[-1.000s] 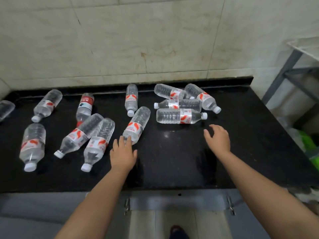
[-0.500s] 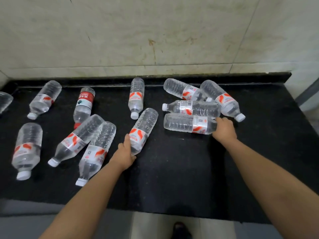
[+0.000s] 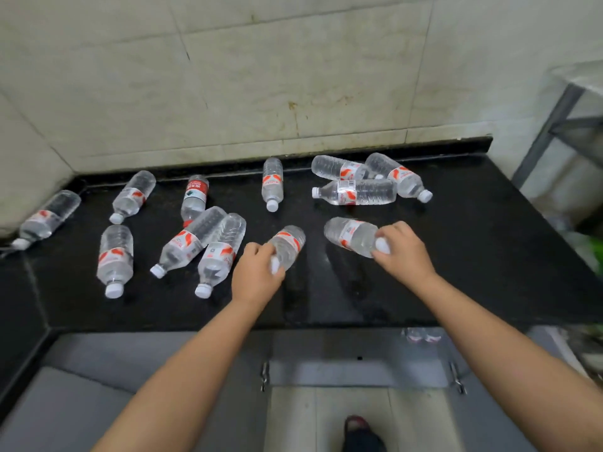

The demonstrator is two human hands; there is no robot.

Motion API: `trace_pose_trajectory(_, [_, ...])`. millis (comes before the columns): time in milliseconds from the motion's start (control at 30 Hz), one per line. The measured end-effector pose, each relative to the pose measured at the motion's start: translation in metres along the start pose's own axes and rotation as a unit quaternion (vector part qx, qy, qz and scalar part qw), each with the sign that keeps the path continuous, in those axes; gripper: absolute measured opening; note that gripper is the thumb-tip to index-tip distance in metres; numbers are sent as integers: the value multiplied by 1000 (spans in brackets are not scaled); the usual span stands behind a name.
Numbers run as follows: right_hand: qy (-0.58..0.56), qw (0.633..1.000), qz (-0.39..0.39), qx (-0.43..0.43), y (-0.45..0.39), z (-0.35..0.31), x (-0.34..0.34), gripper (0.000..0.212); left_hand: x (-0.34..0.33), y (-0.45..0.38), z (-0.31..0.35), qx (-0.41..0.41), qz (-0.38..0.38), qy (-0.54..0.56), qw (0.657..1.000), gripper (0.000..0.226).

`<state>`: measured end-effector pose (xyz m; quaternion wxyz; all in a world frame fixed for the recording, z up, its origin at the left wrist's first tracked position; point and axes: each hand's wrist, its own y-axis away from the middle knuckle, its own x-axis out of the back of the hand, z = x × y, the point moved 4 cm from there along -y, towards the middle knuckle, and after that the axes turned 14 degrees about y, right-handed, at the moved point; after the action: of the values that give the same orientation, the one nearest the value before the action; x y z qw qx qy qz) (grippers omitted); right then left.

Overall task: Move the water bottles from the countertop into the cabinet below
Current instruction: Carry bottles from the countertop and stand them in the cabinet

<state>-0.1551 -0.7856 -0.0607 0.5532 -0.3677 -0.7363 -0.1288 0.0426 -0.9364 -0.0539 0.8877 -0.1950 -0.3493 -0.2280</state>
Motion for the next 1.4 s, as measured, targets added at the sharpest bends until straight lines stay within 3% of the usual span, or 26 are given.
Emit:
trace_pose_trajectory(133, [-2, 1000, 1, 1, 65, -17, 52, 29, 37, 57, 28, -87, -18, 31, 996, 30])
trace_pose_trajectory(233, [26, 999, -40, 5, 106, -21, 86, 30, 54, 94, 43, -112, -36, 46, 992, 20])
trace_pose_trajectory(400, [57, 982, -181, 28, 163, -12, 88, 28, 30, 153, 36, -45, -130, 29, 990, 16])
trace_pose_trajectory(533, [103, 953, -276, 74, 208, 14, 53, 30, -19, 203, 14, 0, -277, 12, 961, 22])
trace_pose_trajectory(633, [142, 925, -339, 94, 233, 44, 16, 33, -57, 227, -12, 70, -331, -11, 941, 27])
trace_pose_trajectory(800, [145, 904, -397, 60, 241, 99, -59, 38, -137, 226, -51, 197, -330, 4, 923, 24])
trace_pose_trajectory(967, [177, 896, -405, 44, 229, 152, -160, 39, -225, 207, -112, 289, -304, 52, 906, 23])
trace_pose_trajectory(1100, [199, 904, -379, 22, 214, 194, -256, 40, -301, 190, -173, 296, -267, 73, 914, 18])
trace_pose_trajectory(1167, [208, 909, -360, 13, 202, 215, -304, 41, -337, 178, -202, 298, -245, 87, 918, 4])
trace_pose_trajectory(1233, [209, 918, -337, 13, 192, 233, -351, 39, -377, 165, -233, 288, -229, 91, 925, 17])
trace_pose_trajectory(1333, [201, 929, -310, 32, 174, 246, -395, 32, -413, 144, -260, 280, -212, 92, 932, 11])
trace_pose_trajectory(1400, [209, 935, -282, 56, 167, 255, -425, 29, -443, 136, -286, 281, -172, 106, 938, 26])
